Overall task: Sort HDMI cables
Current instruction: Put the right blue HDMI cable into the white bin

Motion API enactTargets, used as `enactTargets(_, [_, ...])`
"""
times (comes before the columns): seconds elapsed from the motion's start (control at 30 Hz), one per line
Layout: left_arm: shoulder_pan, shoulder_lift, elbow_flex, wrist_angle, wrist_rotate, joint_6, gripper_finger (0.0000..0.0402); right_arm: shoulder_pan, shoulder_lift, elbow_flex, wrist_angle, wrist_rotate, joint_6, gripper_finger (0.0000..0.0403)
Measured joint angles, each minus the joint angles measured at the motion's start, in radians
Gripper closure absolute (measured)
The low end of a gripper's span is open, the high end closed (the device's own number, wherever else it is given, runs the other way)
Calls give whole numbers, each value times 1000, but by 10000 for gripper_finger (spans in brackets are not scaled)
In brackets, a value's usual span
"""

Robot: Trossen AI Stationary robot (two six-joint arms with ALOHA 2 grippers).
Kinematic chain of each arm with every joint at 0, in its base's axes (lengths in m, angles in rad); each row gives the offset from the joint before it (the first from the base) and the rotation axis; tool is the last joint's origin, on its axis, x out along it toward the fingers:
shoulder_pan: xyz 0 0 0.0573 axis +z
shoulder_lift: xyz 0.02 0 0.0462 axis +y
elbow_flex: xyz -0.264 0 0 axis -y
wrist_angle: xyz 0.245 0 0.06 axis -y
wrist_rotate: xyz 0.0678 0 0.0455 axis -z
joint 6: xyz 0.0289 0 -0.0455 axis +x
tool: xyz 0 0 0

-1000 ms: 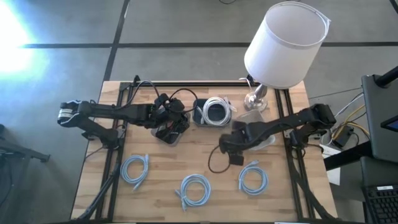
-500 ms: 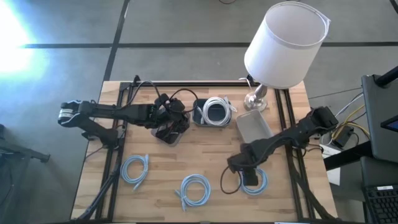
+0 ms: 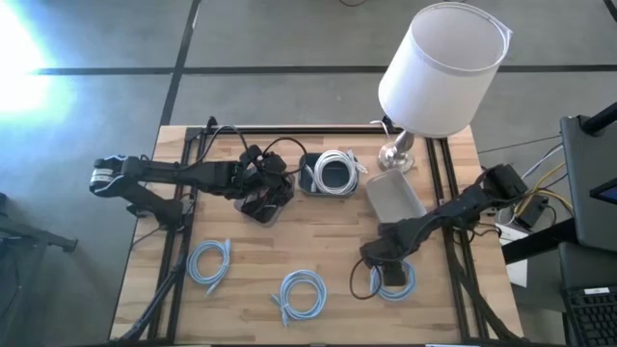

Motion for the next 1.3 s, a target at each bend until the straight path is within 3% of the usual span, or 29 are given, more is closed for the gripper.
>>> enactTargets(0.17, [0,0,0,0,0,0,250,1,0,-10,3,0,-56,268])
enactTargets(0.53, [0,0,0,0,0,3,250,0,3,-12,58,2,-98,385])
enactTargets(0.87, [0,0,0,3,0,4,250,0,-4,127,-11,-5,-100,388])
enactTargets(1.13, [0,0,0,3,0,7,250,0,-20,290,-214,-3,-96,389])
enactTargets(1.3, [0,0,0,3,0,8,250,0,-38,374,-389,175,-92,389])
